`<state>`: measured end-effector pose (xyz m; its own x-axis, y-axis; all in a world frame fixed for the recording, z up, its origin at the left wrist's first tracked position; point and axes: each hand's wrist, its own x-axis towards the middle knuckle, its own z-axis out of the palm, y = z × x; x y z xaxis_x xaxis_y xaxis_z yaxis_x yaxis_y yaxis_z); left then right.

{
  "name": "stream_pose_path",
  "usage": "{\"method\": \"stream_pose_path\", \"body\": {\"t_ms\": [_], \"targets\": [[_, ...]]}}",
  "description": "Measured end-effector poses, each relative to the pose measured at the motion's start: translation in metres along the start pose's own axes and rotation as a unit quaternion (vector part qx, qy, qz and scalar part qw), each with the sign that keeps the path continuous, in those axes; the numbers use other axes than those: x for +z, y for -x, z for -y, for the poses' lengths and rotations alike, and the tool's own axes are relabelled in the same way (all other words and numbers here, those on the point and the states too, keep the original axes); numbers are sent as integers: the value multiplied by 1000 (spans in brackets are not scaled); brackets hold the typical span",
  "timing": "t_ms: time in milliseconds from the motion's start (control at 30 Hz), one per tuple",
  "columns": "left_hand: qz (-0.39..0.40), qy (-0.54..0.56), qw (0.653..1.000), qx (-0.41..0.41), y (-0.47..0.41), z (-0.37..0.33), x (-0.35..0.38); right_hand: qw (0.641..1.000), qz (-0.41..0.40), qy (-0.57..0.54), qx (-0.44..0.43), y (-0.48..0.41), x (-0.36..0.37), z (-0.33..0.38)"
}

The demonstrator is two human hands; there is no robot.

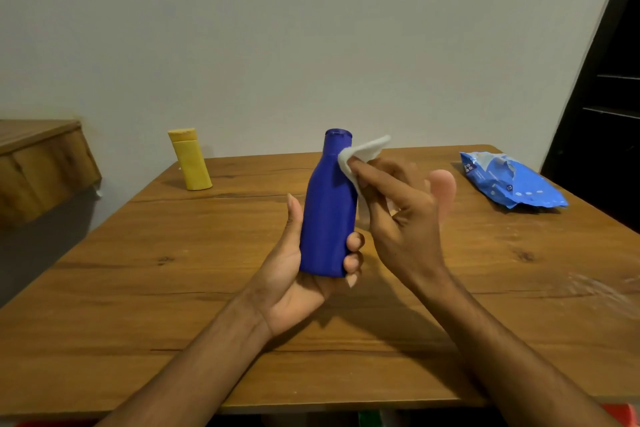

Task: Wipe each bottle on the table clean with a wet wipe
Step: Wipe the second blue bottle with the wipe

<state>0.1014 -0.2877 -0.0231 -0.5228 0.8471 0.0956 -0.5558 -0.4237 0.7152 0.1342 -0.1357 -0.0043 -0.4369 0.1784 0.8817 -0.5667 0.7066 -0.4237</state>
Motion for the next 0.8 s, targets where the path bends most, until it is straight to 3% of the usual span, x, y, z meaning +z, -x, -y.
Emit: {"method": "stream_pose_path", "body": {"t_ms": [267,533,667,800], "targets": [[9,5,1000,-4,0,0,1,995,-21,-79,52,-4,-1,5],[-5,10,1000,8,-1,2,4,998,-11,-45,54,-5,-3,3],[-47,10,998,27,-1,1,4,996,-3,-57,73,-4,-2,5],[-64,15,997,49,-2,-4,4,998,33,-44,26,1,0,9]]}}
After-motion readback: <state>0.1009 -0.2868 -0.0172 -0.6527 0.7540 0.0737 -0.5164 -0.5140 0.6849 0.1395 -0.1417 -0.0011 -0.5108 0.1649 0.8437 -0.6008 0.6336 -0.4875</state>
